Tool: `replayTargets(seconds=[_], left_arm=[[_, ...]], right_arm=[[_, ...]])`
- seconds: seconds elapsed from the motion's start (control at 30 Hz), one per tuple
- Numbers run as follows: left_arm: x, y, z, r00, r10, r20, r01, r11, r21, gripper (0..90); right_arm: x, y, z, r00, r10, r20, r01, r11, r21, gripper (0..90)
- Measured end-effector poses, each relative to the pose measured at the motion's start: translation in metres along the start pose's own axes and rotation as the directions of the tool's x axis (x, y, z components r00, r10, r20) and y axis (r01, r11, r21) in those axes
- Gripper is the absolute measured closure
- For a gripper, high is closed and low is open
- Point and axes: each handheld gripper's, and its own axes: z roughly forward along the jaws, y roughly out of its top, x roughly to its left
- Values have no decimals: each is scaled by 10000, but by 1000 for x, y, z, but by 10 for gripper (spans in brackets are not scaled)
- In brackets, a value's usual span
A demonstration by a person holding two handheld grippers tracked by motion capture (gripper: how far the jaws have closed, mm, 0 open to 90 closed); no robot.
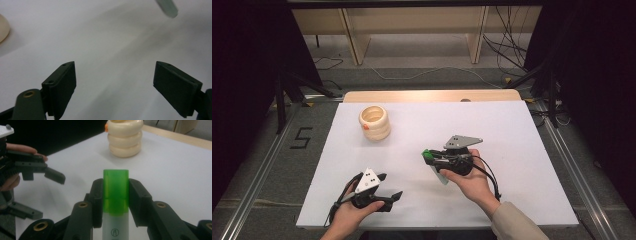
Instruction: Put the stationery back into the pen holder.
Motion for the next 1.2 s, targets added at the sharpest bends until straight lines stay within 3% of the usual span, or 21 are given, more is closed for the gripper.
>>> replayTargets(seconds=[0.07,0.3,0.43,0.63,1.2], left_arm=[[-4,6,3,9999,-123,83,125,9996,-236,195],[-19,24,22,9999,9,136,-2,9988,-493,227],[-25,31,35,9994,-311,130,318,9976,-612,259],[-32,38,49,9990,-454,44,456,9962,-744,339],[-37,45,61,9926,-1141,408,1178,9876,-1039,524]], right_arm=[[2,0,2,10000,-30,91,32,9997,-228,673],[11,1,8,9999,23,126,-11,9958,-914,673],[17,1,12,9999,74,143,-59,9950,-1001,673],[22,1,16,9999,49,98,-38,9939,-1098,673],[26,0,18,9997,-6,240,33,9937,-1121,673]])
